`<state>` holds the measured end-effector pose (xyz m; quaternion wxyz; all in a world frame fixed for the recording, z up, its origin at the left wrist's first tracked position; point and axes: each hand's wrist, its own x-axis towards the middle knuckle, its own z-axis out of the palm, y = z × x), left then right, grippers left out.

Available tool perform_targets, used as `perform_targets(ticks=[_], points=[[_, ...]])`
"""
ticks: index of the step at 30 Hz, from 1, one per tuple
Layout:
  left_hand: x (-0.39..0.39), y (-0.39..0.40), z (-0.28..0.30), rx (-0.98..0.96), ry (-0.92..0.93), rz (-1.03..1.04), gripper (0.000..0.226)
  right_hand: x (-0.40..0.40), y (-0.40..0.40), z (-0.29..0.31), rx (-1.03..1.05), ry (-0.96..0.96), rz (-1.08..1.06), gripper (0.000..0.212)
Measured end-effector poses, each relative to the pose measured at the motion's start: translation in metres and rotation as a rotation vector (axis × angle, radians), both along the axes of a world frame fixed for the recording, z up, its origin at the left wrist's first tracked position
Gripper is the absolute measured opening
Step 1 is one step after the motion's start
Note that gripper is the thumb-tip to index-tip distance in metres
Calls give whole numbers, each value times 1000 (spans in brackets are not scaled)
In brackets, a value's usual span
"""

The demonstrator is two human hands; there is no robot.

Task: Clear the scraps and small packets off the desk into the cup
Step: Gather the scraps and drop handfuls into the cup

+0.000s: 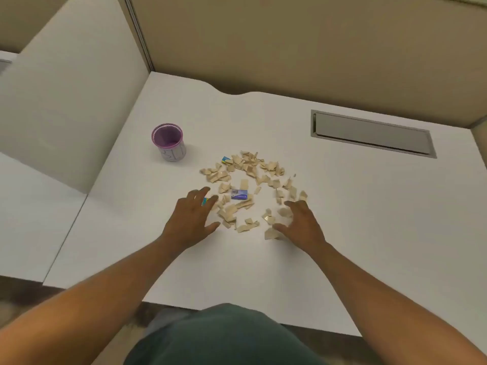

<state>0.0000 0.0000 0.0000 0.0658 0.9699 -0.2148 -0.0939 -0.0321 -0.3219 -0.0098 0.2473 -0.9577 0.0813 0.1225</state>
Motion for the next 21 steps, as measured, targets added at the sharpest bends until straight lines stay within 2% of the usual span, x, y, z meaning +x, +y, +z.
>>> perform_targets(ticks=[3,6,10,16,18,21], points=[[-3,-3,-10,-65,19,-87,57,-4,2,-10,54,180,-34,106],[-3,-13,-20,-68,130,-72,67,-11,13,-24,81,228,-97,113],[3,-29,-31,-15,240,-36,82,0,32,-36,237,139,-180,91],[14,-50,-37,-13,227,-35,71,25,45,-32,345,123,-85,85],[18,-52,-34,-31,209,-26,68,32,38,-27,284,54,-89,76],[19,-50,-33,-69,129,6,76,47,19,-21,58,-134,-88,61]])
